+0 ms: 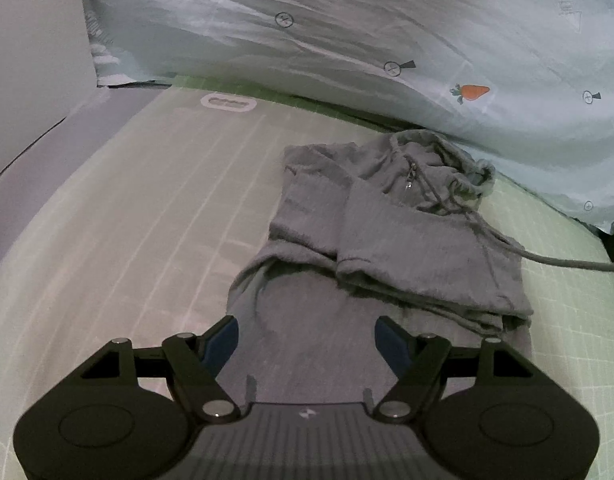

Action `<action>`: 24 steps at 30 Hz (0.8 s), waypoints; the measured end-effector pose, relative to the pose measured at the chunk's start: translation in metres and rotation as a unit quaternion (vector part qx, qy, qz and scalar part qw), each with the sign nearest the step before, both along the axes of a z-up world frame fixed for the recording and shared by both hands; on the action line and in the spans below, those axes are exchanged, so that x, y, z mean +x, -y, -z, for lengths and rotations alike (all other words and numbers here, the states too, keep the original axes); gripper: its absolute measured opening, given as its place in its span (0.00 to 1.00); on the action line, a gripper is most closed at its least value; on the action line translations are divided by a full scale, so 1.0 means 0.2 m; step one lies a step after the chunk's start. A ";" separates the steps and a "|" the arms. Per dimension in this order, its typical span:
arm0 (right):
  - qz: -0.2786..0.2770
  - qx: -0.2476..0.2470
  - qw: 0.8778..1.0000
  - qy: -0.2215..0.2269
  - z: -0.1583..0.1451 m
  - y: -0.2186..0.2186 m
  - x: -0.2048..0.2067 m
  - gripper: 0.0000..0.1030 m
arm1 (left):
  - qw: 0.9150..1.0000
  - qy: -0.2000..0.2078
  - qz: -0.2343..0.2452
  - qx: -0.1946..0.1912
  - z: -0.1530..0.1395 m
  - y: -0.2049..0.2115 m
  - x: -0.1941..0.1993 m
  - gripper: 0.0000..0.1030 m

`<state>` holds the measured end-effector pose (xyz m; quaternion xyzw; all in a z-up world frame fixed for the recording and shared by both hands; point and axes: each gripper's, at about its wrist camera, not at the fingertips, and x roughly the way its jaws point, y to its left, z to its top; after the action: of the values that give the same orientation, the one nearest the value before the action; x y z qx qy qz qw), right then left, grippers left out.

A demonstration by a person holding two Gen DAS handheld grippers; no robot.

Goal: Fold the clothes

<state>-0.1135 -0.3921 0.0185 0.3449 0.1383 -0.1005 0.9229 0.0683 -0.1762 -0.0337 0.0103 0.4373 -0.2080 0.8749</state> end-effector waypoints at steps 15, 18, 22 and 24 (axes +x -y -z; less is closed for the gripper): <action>0.063 -0.025 0.989 -0.130 0.17 0.17 0.10 0.52 | 1.000 0.007 0.014 0.017 0.01 0.16 0.07 0.75; 0.076 -0.036 0.986 -0.147 0.20 0.23 0.16 0.61 | 1.000 0.009 0.016 0.022 0.03 0.22 0.14 0.75; 0.090 -0.057 0.981 -0.164 0.25 0.32 0.28 0.72 | 0.999 0.011 0.021 0.030 0.05 0.31 0.26 0.80; 0.092 -0.073 0.977 -0.177 0.28 0.38 0.36 0.76 | 0.999 0.013 0.022 0.036 0.07 0.37 0.33 0.82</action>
<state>-0.0407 -0.4674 -0.0370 0.2648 0.2592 -0.2545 0.8933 0.1349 -0.2500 -0.0478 0.0539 0.4327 -0.2115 0.8747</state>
